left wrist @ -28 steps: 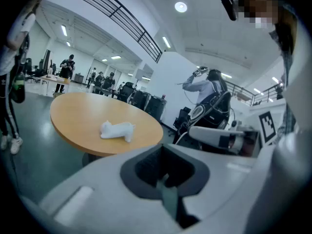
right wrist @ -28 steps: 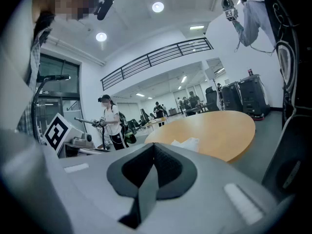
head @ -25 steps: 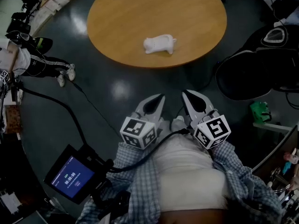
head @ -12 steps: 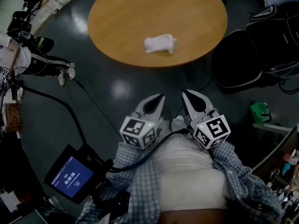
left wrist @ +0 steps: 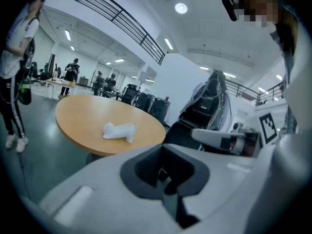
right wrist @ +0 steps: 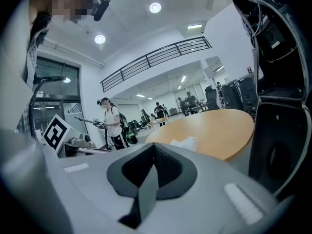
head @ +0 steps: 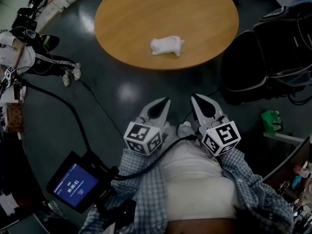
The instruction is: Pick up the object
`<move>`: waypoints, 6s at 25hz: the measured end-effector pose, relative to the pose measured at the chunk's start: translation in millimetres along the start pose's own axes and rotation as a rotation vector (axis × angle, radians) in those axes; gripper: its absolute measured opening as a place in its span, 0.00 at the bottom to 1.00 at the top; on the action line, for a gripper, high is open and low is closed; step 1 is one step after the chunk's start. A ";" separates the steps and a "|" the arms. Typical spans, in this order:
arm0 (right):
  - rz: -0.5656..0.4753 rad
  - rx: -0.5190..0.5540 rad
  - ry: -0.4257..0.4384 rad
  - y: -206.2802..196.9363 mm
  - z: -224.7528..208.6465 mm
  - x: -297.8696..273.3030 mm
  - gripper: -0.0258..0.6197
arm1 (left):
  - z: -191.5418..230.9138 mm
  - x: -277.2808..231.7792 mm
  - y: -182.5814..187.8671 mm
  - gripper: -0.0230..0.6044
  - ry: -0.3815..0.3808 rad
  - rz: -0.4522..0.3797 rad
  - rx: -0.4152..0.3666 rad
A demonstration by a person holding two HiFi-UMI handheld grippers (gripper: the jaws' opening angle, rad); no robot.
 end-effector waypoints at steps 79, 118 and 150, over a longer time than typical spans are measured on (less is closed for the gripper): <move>-0.158 -0.741 -0.208 -45.3 -74.9 -47.2 0.34 | 1.0 0.1 5.6 0.04 0.033 -0.030 0.010; -0.486 -0.611 0.172 120.8 -28.5 -4.4 0.25 | 8.1 -29.7 72.6 0.04 0.003 -0.214 -0.133; -0.488 -0.612 0.188 128.8 -23.8 -6.5 0.25 | 5.8 -32.3 75.8 0.04 -0.009 -0.232 -0.131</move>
Point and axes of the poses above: the fingertips, and each gripper's own axes: x backward along the fingers, z to its left, y out of its top, the point moved 6 cm from there along x, backward along the fingers, and after that the axes turned 15 degrees about -x, right-handed, at the moved point
